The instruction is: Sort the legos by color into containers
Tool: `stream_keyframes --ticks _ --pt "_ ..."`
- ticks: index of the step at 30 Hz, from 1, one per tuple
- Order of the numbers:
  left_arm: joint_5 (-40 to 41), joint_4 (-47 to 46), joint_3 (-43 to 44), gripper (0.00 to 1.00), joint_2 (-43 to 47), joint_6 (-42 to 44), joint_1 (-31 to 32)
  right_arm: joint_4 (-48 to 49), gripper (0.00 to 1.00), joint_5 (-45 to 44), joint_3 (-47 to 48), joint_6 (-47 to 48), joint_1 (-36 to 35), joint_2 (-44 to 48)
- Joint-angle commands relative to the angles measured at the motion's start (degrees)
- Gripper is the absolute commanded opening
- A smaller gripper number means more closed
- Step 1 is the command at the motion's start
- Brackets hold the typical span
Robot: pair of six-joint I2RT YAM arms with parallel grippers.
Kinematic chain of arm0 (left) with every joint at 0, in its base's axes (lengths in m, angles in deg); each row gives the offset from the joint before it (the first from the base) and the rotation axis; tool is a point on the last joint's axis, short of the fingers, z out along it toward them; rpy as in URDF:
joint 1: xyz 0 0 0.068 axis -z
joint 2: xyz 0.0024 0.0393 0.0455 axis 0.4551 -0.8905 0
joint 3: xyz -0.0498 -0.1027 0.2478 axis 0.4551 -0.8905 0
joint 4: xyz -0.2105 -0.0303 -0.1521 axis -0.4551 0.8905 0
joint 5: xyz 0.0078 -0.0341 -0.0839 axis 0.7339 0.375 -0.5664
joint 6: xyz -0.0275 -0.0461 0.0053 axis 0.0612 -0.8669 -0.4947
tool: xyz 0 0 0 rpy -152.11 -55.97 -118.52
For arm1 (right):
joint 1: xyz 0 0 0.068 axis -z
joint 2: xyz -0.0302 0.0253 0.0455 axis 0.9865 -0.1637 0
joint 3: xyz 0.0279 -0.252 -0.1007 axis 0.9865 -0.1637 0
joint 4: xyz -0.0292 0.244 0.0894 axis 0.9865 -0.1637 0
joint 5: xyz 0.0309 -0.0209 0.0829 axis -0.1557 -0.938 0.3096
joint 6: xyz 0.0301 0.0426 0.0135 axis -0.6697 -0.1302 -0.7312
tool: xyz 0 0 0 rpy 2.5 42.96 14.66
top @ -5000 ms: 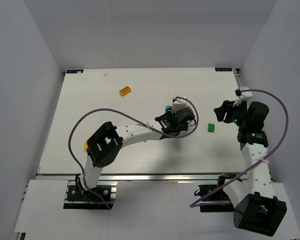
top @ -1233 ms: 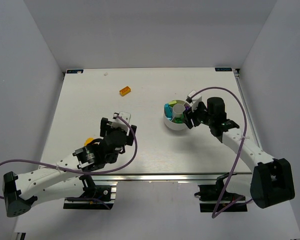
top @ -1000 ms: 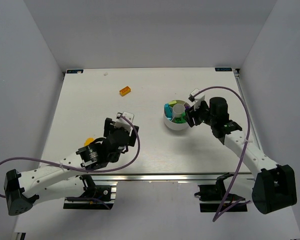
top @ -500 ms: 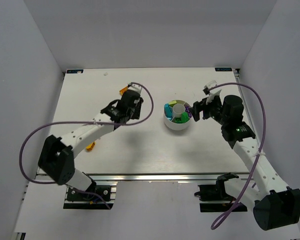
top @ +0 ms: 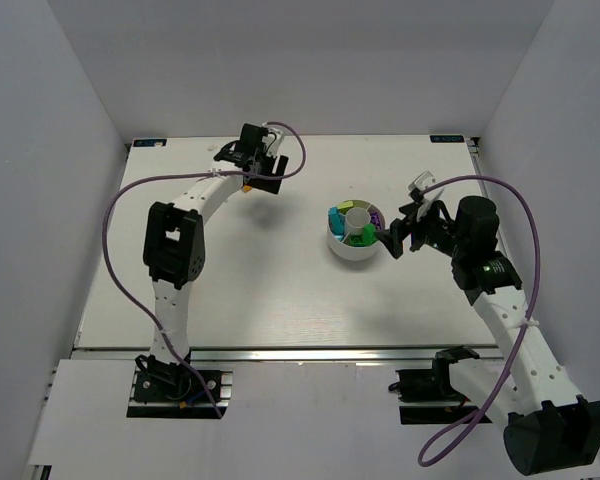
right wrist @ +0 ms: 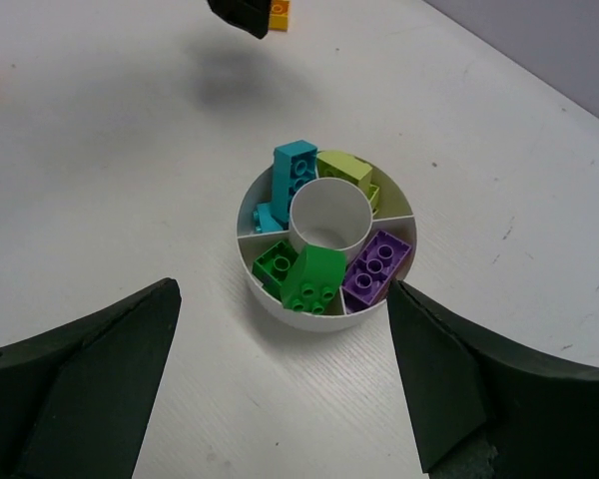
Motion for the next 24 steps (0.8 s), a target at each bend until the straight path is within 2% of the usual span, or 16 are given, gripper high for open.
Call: stream_keyframes --ticks 1,6,12,17,24 --pt "-2.50 0.13 4.91 0.87 -2.81 5.80 -1.49 -1.05 0.89 3.68 1.88 0.79 0.41 1.08" --pt "1.54 -8.64 2.74 0.87 -4.94 11.50 -0.98 -1.31 0.89 4.99 1.71 1.23 0.67 0.82" --pt "6.99 -13.15 4.13 0.87 -8.63 12.57 -2.11 -1.66 0.89 5.44 1.53 1.67 0.76 -0.50" --pt "7.96 -15.53 4.83 0.88 -11.26 16.69 -2.12 -1.66 0.89 5.17 1.53 1.93 0.76 -1.38" --pt "4.55 -16.23 6.06 0.88 -14.52 17.41 -4.92 -1.84 0.89 4.82 1.53 2.19 1.29 -2.70"
